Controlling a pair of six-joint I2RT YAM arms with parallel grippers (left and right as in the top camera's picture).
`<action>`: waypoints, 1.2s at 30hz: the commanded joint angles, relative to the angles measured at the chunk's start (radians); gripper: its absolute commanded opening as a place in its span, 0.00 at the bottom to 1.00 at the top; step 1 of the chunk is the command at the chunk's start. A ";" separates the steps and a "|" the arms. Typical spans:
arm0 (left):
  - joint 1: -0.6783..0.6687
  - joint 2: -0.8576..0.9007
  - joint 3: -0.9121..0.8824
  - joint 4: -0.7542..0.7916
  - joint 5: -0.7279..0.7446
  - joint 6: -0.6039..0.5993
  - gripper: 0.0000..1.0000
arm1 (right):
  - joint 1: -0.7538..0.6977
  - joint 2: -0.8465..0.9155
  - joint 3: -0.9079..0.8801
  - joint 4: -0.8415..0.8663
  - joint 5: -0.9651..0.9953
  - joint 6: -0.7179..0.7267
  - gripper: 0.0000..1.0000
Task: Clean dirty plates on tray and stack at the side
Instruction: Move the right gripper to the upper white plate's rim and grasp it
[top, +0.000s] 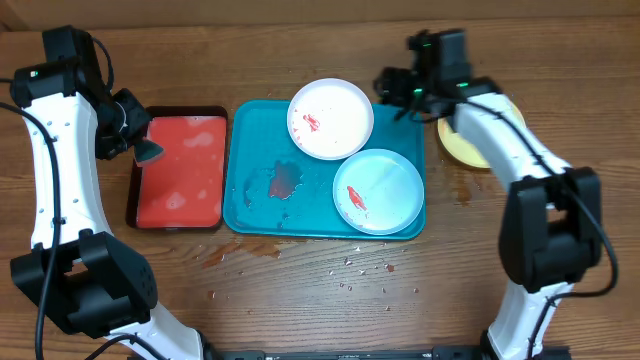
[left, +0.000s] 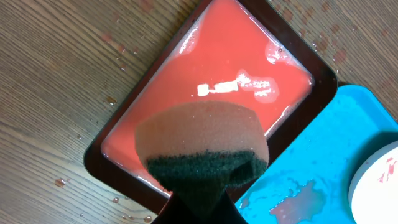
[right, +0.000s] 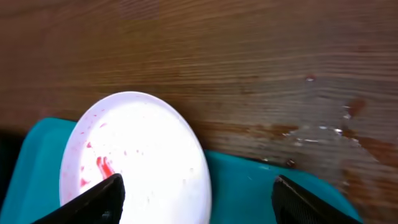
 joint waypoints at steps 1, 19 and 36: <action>0.003 0.006 -0.005 -0.002 0.008 0.016 0.04 | 0.035 0.059 0.000 0.035 0.110 -0.003 0.77; 0.003 0.006 -0.005 0.002 0.008 0.016 0.04 | 0.125 0.135 0.000 0.055 0.080 -0.004 0.48; 0.003 0.006 -0.005 0.001 0.008 0.016 0.04 | 0.190 0.138 0.000 0.031 0.080 -0.004 0.49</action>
